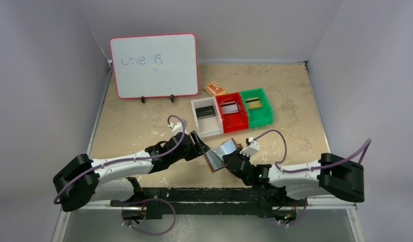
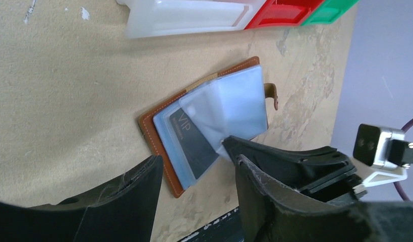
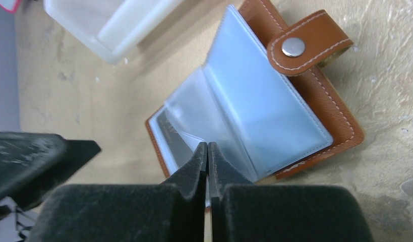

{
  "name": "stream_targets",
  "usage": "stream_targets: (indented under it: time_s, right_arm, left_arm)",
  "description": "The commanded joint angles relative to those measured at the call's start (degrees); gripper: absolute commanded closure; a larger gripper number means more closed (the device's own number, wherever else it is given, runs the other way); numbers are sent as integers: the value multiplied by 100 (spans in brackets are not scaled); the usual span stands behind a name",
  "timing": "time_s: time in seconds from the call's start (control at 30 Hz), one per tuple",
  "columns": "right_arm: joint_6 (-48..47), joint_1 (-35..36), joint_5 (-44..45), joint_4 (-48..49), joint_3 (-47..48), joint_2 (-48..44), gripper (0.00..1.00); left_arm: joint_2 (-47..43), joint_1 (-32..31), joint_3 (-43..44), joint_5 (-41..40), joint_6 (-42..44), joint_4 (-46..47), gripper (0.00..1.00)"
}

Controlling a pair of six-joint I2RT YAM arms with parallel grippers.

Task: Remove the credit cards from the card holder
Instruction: Remove the credit card from the card holder.

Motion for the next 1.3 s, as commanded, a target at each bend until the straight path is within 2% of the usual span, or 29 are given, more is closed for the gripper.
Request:
stream_targets:
  time_s: [0.0, 0.17, 0.3, 0.6, 0.97, 1.13, 1.2, 1.27]
  right_arm:
    - [90, -98, 203, -151, 176, -525, 100]
    - [396, -172, 110, -195, -72, -1199, 100]
    - [713, -208, 206, -633, -81, -1518, 100]
    - [1480, -231, 152, -915, -300, -1626, 100]
    - [1707, -231, 132, -1183, -401, -1843, 100]
    - [1736, -231, 341, -1944, -163, -2074, 72]
    - [1782, -231, 463, -2430, -8, -2212, 64]
    - [1925, -231, 610, -3015, 214, -2349, 61]
  left_arm:
    - [5, -48, 226, 180, 191, 325, 47]
    - [234, -44, 282, 456, 242, 618, 52]
    - [724, -78, 511, 815, 411, 812, 59]
    - [1790, -139, 1237, 922, 537, 412, 76]
    - [2808, -367, 1872, 892, 602, 457, 79]
    - [3097, -403, 2135, 830, 679, 500, 78]
    - [3188, -412, 2268, 856, 738, 477, 77]
    - [3298, -441, 2412, 894, 819, 442, 76]
